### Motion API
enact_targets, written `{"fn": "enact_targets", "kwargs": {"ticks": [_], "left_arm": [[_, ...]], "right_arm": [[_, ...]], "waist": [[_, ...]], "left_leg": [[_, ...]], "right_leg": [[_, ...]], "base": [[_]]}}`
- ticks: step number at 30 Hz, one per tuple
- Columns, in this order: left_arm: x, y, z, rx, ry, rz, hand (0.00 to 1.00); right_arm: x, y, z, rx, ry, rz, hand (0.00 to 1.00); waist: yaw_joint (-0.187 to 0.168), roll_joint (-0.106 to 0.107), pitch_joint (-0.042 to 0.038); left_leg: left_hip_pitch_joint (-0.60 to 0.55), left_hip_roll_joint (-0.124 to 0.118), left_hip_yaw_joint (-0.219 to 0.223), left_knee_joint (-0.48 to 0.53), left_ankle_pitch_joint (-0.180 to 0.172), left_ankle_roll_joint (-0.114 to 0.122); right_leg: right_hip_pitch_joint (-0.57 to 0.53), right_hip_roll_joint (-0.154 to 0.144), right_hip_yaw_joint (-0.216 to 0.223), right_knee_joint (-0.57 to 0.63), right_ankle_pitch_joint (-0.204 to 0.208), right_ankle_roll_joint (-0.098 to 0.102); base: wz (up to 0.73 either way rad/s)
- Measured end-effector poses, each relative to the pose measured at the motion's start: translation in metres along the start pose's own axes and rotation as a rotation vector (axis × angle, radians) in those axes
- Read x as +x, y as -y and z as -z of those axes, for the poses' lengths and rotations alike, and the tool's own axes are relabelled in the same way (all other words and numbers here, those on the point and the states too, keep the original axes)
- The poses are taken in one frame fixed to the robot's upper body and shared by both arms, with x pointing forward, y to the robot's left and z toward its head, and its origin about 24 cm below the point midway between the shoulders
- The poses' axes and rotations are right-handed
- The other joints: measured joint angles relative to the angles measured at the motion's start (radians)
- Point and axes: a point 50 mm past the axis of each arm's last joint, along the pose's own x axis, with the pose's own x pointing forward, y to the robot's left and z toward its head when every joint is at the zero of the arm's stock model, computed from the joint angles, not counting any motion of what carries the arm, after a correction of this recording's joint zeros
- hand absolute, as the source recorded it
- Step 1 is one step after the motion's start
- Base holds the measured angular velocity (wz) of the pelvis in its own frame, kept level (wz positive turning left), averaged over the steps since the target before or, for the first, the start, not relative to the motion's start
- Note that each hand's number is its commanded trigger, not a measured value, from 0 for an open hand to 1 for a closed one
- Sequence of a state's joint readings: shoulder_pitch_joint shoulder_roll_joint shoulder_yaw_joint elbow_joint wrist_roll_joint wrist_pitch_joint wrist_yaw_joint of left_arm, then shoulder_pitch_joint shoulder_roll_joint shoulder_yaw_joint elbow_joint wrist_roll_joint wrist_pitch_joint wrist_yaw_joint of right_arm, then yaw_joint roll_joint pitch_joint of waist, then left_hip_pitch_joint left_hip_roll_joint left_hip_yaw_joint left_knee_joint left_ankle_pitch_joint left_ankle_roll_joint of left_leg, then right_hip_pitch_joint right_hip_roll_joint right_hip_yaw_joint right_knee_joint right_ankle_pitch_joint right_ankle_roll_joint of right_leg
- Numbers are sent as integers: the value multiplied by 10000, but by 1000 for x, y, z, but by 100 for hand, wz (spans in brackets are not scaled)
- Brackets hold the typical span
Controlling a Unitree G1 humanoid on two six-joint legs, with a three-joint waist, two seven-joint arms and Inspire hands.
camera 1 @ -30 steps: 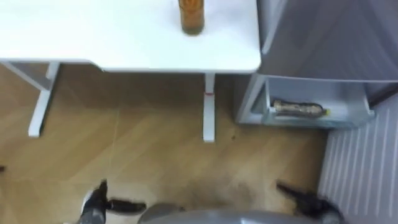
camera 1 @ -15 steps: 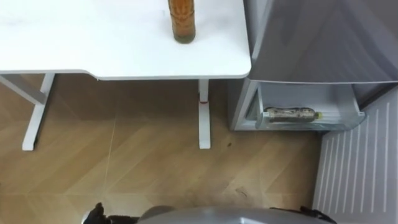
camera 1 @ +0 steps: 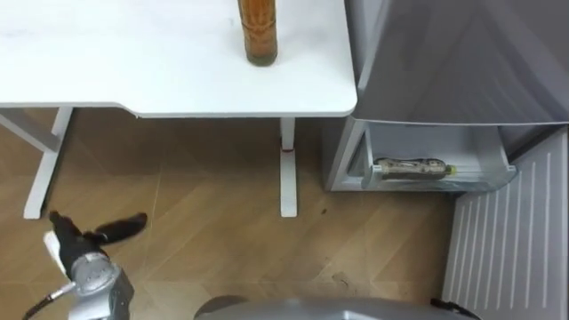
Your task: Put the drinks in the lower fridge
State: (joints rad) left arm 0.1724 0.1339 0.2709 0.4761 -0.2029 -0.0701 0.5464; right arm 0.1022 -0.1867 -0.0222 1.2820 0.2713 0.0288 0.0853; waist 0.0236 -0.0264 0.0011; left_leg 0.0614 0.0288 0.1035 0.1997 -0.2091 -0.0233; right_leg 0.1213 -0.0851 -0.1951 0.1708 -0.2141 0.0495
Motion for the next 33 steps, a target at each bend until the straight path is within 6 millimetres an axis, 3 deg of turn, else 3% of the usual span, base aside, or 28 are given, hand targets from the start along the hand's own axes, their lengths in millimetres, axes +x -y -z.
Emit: {"fn": "enact_targets", "kwargs": {"ticks": [3,8,13,16,24,28,33], "left_arm": [[-3,2,-37,-1014,1498,-586,0],[-18,2,-91,-2349,3882,-840,0],[-43,-2,-140,-3092,6436,-777,0],[-56,-4,-158,-3179,7554,-614,0],[-85,5,-198,-3295,9913,388,0],[-91,16,-201,-2859,10183,1670,0],[-87,49,-193,-2160,9229,4030,0]], "right_arm": [[0,0,0,-36,63,62,0],[0,-1,0,-120,187,-5,0],[-1,-1,5,-44,156,-36,0],[-1,3,10,104,71,-110,0],[-1,3,8,346,34,-290,0],[0,1,0,201,130,-467,0],[0,2,-2,110,153,-452,0]], "waist": [[33,-51,-53],[50,-45,-60],[-12,26,-9],[-119,93,7],[-326,84,20],[-502,118,39],[-729,208,87]], "left_leg": [[2,-6,-27,-11,0,0],[40,-14,-77,-5,1,0],[198,-50,-272,-4,1,1],[220,-51,-315,-3,1,0],[170,-61,-333,-8,0,0],[92,-62,-257,2,1,1],[103,-54,-225,9,1,1]], "right_leg": [[0,1,-5,-7,1,0],[27,-1,6,-38,2,-1],[284,3,2,-200,26,7],[311,4,3,-195,26,7],[296,2,-1,-218,24,10],[191,1,80,-215,24,11],[148,7,158,-200,27,14]], "base": [[0],[0],[0],[1],[1],[-5],[-4]]}}
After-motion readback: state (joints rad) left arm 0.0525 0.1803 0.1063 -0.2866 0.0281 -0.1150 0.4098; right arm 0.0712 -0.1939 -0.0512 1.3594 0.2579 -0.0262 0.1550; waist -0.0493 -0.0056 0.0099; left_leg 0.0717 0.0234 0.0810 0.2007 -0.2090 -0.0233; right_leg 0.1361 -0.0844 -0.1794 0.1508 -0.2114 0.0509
